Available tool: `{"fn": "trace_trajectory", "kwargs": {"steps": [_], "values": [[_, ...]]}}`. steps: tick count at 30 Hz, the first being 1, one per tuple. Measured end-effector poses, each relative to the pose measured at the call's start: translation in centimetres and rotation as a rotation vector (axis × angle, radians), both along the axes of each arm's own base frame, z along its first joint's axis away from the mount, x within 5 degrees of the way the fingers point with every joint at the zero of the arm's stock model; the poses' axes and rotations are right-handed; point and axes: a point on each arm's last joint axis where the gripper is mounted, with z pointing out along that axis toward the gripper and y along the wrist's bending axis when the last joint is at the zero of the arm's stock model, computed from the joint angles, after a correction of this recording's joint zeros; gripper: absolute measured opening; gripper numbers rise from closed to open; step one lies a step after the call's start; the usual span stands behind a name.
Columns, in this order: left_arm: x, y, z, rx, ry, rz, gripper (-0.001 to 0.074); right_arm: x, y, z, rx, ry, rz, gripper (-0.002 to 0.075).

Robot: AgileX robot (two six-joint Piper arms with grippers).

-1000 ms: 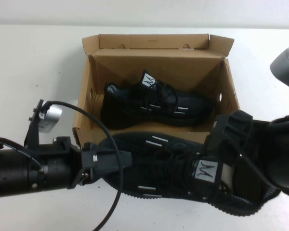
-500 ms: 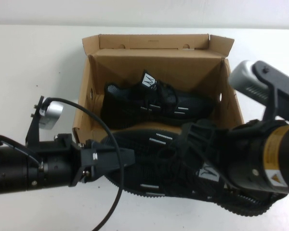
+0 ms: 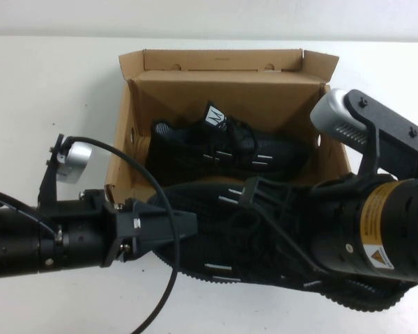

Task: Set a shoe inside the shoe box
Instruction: Hand over the shoe

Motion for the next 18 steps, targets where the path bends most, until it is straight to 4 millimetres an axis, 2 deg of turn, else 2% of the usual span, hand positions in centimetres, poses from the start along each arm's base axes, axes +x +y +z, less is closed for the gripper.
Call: {"fn": "trace_trajectory", "kwargs": {"steps": [3, 14, 16, 18], "values": [[-0.04, -0.02, 0.03, -0.002, -0.006, -0.007, 0.0120, 0.00, -0.02, -0.01, -0.002, 0.001, -0.001, 0.0001], [-0.07, -0.05, 0.10, -0.002, -0.035, -0.019, 0.0120, 0.02, -0.03, 0.00, -0.076, -0.060, 0.104, -0.0003], [-0.06, -0.05, 0.12, -0.002, -0.043, -0.020, 0.0152, 0.03, 0.00, 0.02, -0.074, -0.064, 0.109, -0.0003], [-0.04, -0.06, 0.16, -0.003, -0.052, -0.021, 0.0232, 0.04, -0.01, -0.02, -0.079, -0.067, 0.112, -0.0003]]}}
